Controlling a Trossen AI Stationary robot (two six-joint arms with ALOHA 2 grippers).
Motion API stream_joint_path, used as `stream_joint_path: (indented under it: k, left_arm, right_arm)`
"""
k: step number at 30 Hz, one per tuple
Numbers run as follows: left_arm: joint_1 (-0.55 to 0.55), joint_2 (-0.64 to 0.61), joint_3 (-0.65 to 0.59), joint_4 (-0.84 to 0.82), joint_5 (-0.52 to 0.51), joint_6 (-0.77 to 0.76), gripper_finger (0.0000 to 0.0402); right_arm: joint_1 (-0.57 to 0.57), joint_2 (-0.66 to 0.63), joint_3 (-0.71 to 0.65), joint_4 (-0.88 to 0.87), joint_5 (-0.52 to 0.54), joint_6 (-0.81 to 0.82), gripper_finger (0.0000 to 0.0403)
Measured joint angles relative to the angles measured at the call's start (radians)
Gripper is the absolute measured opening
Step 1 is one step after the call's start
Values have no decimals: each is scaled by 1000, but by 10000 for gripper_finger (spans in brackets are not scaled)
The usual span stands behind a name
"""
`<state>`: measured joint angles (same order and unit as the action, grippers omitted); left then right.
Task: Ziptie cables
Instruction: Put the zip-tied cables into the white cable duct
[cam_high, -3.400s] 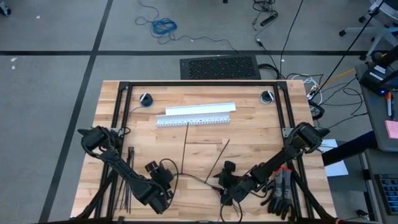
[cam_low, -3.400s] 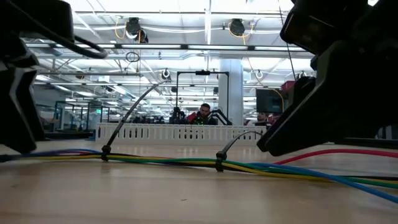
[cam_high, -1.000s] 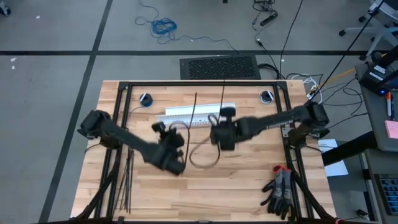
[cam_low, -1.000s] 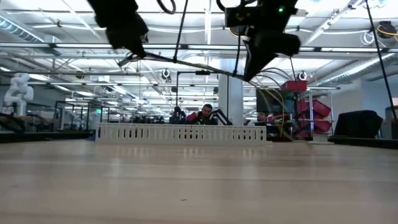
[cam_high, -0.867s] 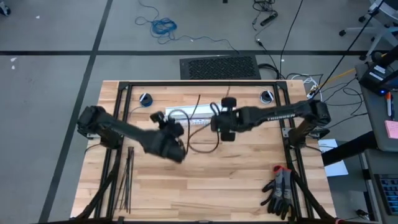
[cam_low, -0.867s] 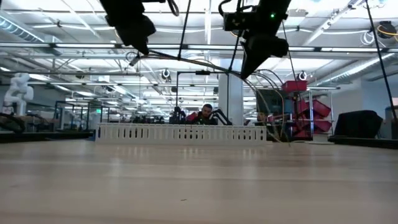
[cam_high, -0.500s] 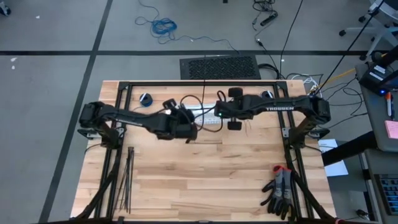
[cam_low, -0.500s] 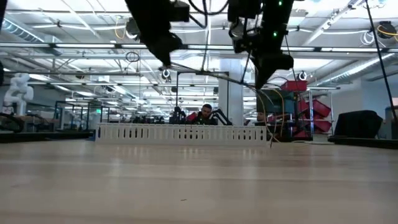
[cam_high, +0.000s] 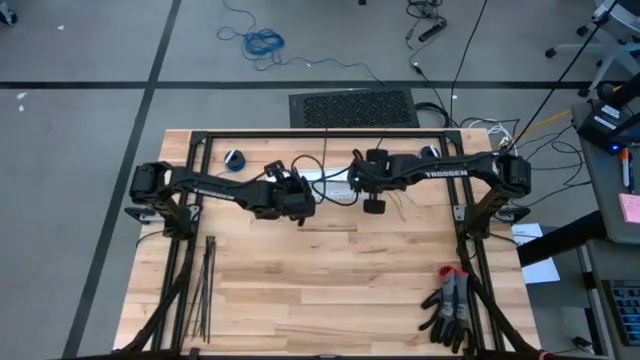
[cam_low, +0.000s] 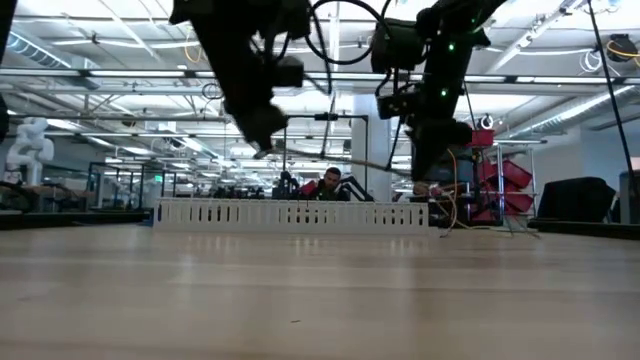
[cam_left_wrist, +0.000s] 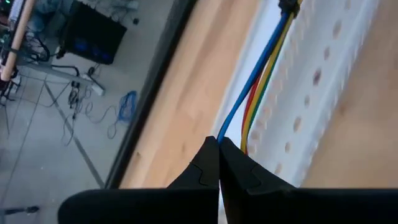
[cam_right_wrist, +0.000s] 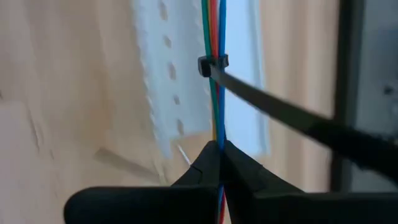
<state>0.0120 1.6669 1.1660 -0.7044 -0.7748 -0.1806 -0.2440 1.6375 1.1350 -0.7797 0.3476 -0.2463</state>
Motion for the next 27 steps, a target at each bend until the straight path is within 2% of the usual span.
stream_joint_path:
  k: [4, 9, 17, 27]
  left_arm:
    - [8, 0, -74, -1, 1, -34, 0]
    - [8, -1, -115, -54, -1, -76, 0]
    - [7, -2, -132, -128, -2, -152, 0]
    - [7, -2, -143, -231, 7, -210, 0]
  right_arm:
    - [-2, 0, -54, 151, -37, -37, 1]
    - [-11, 4, -93, 308, -150, -79, 1]
    - [-44, 89, -89, 416, -180, -142, 1]
    - [-50, 159, -88, 532, -273, -171, 1]
